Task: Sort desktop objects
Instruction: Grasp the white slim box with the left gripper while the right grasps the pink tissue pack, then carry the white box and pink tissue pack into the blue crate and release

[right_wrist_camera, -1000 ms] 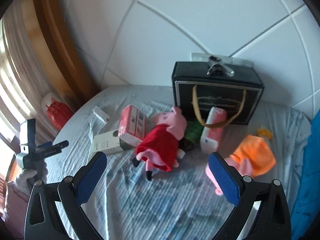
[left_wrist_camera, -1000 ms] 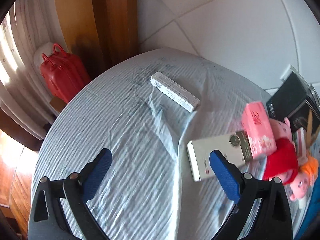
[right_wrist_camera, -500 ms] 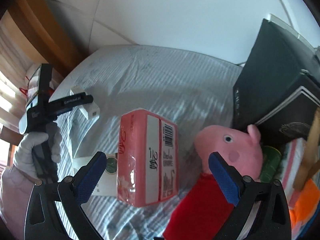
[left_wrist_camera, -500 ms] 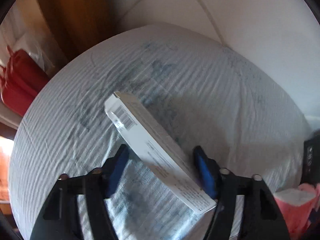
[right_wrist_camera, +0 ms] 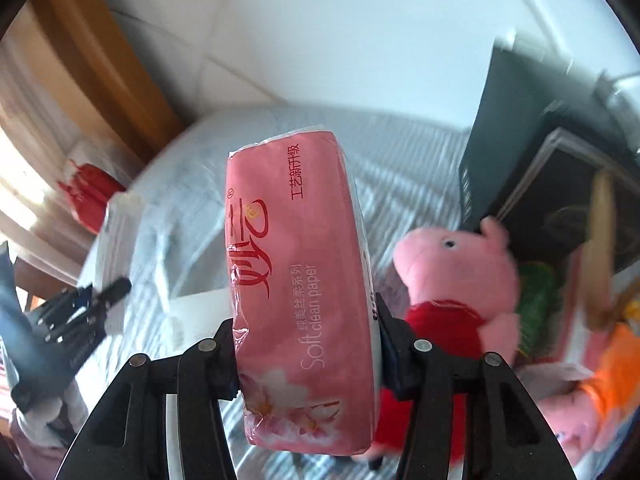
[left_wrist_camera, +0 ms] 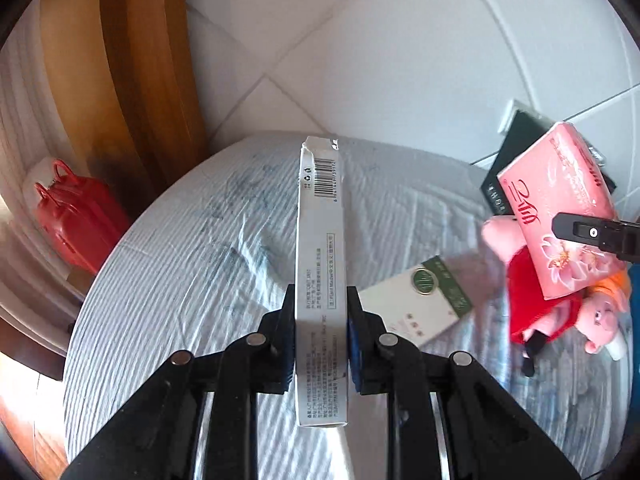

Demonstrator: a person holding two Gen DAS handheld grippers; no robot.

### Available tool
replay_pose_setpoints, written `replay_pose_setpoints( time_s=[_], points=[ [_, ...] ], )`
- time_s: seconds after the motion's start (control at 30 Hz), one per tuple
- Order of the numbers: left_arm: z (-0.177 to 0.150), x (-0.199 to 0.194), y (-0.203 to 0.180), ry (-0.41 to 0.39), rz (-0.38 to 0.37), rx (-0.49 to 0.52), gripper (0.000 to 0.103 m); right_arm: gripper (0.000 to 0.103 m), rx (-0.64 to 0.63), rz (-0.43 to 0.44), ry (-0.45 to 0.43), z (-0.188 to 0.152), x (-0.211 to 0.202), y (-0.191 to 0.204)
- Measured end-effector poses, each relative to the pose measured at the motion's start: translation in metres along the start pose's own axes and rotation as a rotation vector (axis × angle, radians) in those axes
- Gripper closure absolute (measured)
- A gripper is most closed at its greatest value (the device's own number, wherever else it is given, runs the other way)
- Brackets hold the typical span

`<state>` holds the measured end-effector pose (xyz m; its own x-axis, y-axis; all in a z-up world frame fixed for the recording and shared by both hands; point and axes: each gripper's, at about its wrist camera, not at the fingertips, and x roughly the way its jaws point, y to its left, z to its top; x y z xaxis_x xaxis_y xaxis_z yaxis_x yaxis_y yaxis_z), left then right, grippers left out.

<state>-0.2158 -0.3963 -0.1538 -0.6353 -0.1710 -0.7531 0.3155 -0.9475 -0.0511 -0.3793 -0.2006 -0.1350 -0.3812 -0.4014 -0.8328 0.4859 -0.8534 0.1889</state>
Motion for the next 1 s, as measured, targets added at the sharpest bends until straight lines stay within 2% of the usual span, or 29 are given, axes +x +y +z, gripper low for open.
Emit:
replay_pose_setpoints(
  time_s=[0.13, 0.23, 0.4, 0.57, 0.8, 1.0],
  points=[
    [-0.01, -0.074, -0.04, -0.118, -0.022, 0.027, 0.082, 0.052, -0.014, 0.013, -0.133, -0.036, -0.088, 0.012],
    [-0.015, -0.121, -0.071, -0.182, -0.039, 0.06, 0.082, 0.052, -0.028, -0.012, -0.217, -0.057, -0.145, 0.014],
    [-0.031, -0.185, -0.113, -0.267, -0.101, 0.099, 0.082, 0.051, -0.027, -0.064, -0.359, -0.098, -0.235, 0.011],
    [-0.046, -0.238, -0.164, -0.312, -0.176, 0.162, 0.082, 0.051, 0.0, -0.118, -0.49, -0.135, -0.314, -0.003],
    [-0.069, -0.287, -0.259, -0.362, -0.282, 0.253, 0.082, 0.051, 0.076, -0.219, -0.626, -0.183, -0.406, -0.056],
    [-0.09, -0.32, -0.356, -0.382, -0.385, 0.338, 0.082, 0.051, 0.157, -0.35, -0.703, -0.24, -0.478, -0.124]
  ],
)
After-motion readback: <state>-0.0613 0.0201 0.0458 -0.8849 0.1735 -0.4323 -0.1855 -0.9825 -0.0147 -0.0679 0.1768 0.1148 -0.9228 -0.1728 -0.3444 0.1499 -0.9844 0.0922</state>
